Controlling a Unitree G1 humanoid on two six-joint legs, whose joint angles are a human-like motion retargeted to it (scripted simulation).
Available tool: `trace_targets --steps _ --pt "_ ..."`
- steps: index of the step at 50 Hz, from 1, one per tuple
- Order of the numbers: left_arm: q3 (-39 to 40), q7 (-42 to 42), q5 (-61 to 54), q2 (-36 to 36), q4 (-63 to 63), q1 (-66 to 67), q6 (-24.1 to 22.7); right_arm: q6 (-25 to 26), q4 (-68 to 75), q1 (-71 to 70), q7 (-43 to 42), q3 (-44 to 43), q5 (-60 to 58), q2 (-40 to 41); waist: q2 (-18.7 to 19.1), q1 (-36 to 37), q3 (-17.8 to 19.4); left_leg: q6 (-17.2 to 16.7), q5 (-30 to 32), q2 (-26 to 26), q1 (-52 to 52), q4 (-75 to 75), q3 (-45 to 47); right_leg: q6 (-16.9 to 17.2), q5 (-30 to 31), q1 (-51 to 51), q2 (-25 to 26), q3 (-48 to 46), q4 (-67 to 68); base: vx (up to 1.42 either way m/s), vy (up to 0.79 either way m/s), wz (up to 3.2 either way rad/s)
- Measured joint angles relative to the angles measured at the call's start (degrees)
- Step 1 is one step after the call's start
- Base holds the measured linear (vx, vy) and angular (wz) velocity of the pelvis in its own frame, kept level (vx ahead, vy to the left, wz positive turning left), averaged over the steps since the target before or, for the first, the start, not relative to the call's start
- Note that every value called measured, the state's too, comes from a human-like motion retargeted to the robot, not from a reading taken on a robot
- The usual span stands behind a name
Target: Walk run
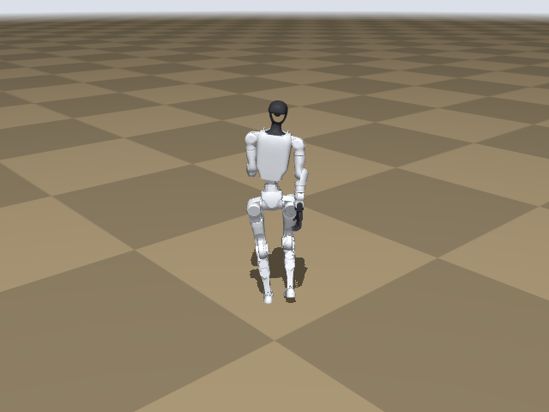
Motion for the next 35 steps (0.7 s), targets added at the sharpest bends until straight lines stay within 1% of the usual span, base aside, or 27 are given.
trace_targets --steps 2,5,8,10,13,15,16,17,18,20,21,22,23,24,25,26,27,30,32,35 --pt "-0.47 -0.15 -0.27 0.71 -0.27 -0.49 -0.13 1.32 0.17 0.88 0.96 0.13 0.33 0.7 -0.83 -1.25 0.81 0.17 0.02 -1.61 2.9 -0.89 -1.32 1.11 0.29 -1.97 -1.44 2.21 -6.75 0.65 -0.19 1.51" --pt "-0.83 -0.51 -0.95 1.59 -0.51 -0.9 -0.33 3.14 0.17 1.33 2.17 0.12 0.36 1.66 -2.19 -4.22 2.62 -0.56 -0.34 -3.08 7.86 -1.8 -3.51 5.24 0.64 -3.59 -4.34 5.52 -18.19 0.72 -0.25 1.65" --pt "-0.28 -1.02 -1.6 1.93 -0.68 -0.47 -0.52 3.63 0.17 1.1 1.79 -0.07 -0.14 1.9 -3.94 -6.64 4.22 -1.72 -0.64 -4.7 13.3 -2.44 -5.79 8.83 -0.06 -3.55 -8.27 7.74 -30.2 0.76 -0.3 1.37" --pt "0.36 -1.47 -1.72 1.94 -0.61 0.11 -0.64 3.47 0.17 0.87 1.06 -0.69 -0.58 1.81 -4.51 -7.61 4.64 -3.07 -0.21 -4.46 16.67 -3.08 -6.26 8.31 -2.46 -3.21 -9.76 7.71 -36.2 1.03 -0.44 1.07" --pt "1.43 -1.96 -1.63 1.54 0.18 1.46 -0.67 2.81 0.16 0.99 0.19 -1.71 -0.05 1.39 -3.99 -8.46 3.6 -6.7 2.98 -3.3 19.32 -2.11 -8.93 7.09 -3.41 -0.69 -9.43 7.81 -38.83 0.89 -0.41 0.97" --pt "2.51 -2.69 -1.67 0.84 1.12 2.65 -0.71 2.88 0.17 1.16 0.08 -2.3 1.07 0.71 -4.53 -8.47 1.82 -9.88 7.3 -3.86 20.11 0.05 -10.01 7.93 -0.97 -0.01 -11.23 -1.43 -36.32 0.88 -0.41 0.86" --pt "3.0 -3.28 -1.84 0.26 1.55 3.72 -0.59 3.33 0.17 1.28 0.06 -2.68 1.72 0.47 -4.41 -9.0 1.29 -11.76 11.62 -3.9 20.17 2.5 -11.0 9.22 1.27 0.97 -10.11 3.47 -35.34 0.83 -0.38 0.91" --pt "3.43 -3.82 -2.18 -0.51 1.99 4.68 -0.41 3.86 0.17 1.15 0.13 -3.15 2.36 0.16 -4.19 -9.13 0.9 -14.22 16.66 -3.84 19.89 5.23 -11.73 9.78 2.75 1.81 -8.93 7.87 -34.14 0.95 -0.46 0.73" --pt "3.72 -4.23 -2.9 -1.67 2.46 5.43 -0.12 4.56 0.17 0.53 0.37 -3.8 2.98 -0.3 -3.75 -8.43 0.81 -17.86 23.13 -3.6 18.95 8.49 -11.96 8.9 2.72 2.35 -7.58 11.27 -32.48 1.01 -0.45 0.63" --pt "3.1 -3.63 -5.65 -4.03 3.12 6.7 0.56 5.8 0.17 -1.33 1.42 -4.84 3.83 -1.8 -2.32 -9.61 0.86 -25.68 34.04 -2.43 14.81 18.57 -11.11 5.33 0.85 4.17 -6.19 11.54 -30.58 0.96 -0.36 0.93" --pt "2.87 -3.85 -7.05 -4.61 3.01 7.11 0.74 5.79 -0.05 -2.3 1.81 -4.98 4.43 -2.36 -2.41 -10.49 0.53 -27.86 37.06 -0.77 11.97 24.11 -7.51 3.56 0.19 5.51 -8.69 4.39 -30.36 0.86 -0.28 1.24" --pt "2.78 -4.44 -8.14 -5.02 2.86 7.37 0.82 5.67 -0.37 -3.35 2.18 -5.09 5.21 -2.86 -2.42 -11.18 0.29 -28.84 39.43 1.15 9.1 29.54 -4.17 1.76 -0.5 6.87 -10.22 -0.75 -30.3 0.79 -0.27 1.24" --pt "2.98 -5.76 -8.6 -5.11 2.61 7.35 0.71 5.31 -0.89 -4.56 2.53 -5.15 6.35 -3.23 -2.31 -11.48 0.24 -27.41 40.5 3.58 6.16 34.77 -1.35 -0.09 -1.22 8.25 -9.82 -1.87 -30.52 0.74 -0.29 1.27" --pt "3.05 -6.67 -8.41 -4.94 2.36 7.41 0.65 4.78 -1.58 -5.68 2.87 -5.13 7.51 -3.52 -2.77 -11.84 0.06 -24.03 38.69 4.49 3.48 37.8 0.64 -1.64 -1.84 9.48 -9.21 -0.77 -30.79 0.71 -0.32 1.35" --pt "3.06 -7.37 -7.89 -4.63 2.11 7.52 0.6 4.16 -2.37 -6.76 3.2 -5.09 8.69 -3.76 -3.51 -12.23 -0.19 -19.66 35.44 4.64 0.92 39.73 2.23 -3.03 -2.4 10.62 -8.49 1.43 -31.07 0.69 -0.35 1.1" --pt "2.99 -6.75 -6.67 -4.05 1.81 7.51 0.59 3.38 -3.38 -7.88 3.88 -4.91 9.88 -3.89 -4.02 -11.42 -0.15 -16.33 31.27 5.85 -1.76 41.6 5.16 -3.74 -2.7 11.92 -8.29 0.76 -31.67 0.67 -0.36 0.67" --pt "2.96 -5.99 -5.39 -3.49 1.44 7.52 0.55 2.55 -4.45 -8.97 4.58 -4.71 10.9 -4.0 -4.68 -10.26 -0.1 -13.86 27.62 6.65 -4.36 42.87 7.97 -4.38 -2.95 13.25 -8.29 -0.15 -32.35 0.64 -0.34 -0.01" --pt "3.02 -3.42 -1.24 -2.18 -0.27 7.6 0.28 -0.3 -8.29 -11.72 7.26 -3.57 12.86 -4.24 -7.29 -4.65 -0.09 -11.92 19.92 6.87 -11.48 40.83 14.39 -6.17 -3.67 17.1 -8.14 -1.75 -34.76 0.66 -0.29 -0.47" --pt "2.66 -2.97 0.7 -1.9 -1.53 7.79 0.06 -2.07 -10.91 -12.9 9.42 -2.82 13.71 -4.63 -7.87 -2.04 -0.14 -10.23 16.62 6.5 -15.68 34.72 15.06 -7.15 -4.44 19.34 -6.72 -1.38 -36.05 0.76 -0.24 -0.08" --pt "2.31 -1.94 2.07 -2.27 -3.04 8.01 -0.07 -4.06 -13.72 -14.78 11.67 -2.03 13.97 -5.76 -7.73 0.18 0.26 -5.53 14.35 7.3 -19.47 21.58 16.41 -8.65 -5.95 22.79 -4.02 -3.42 -37.43 0.71 -0.24 0.35"
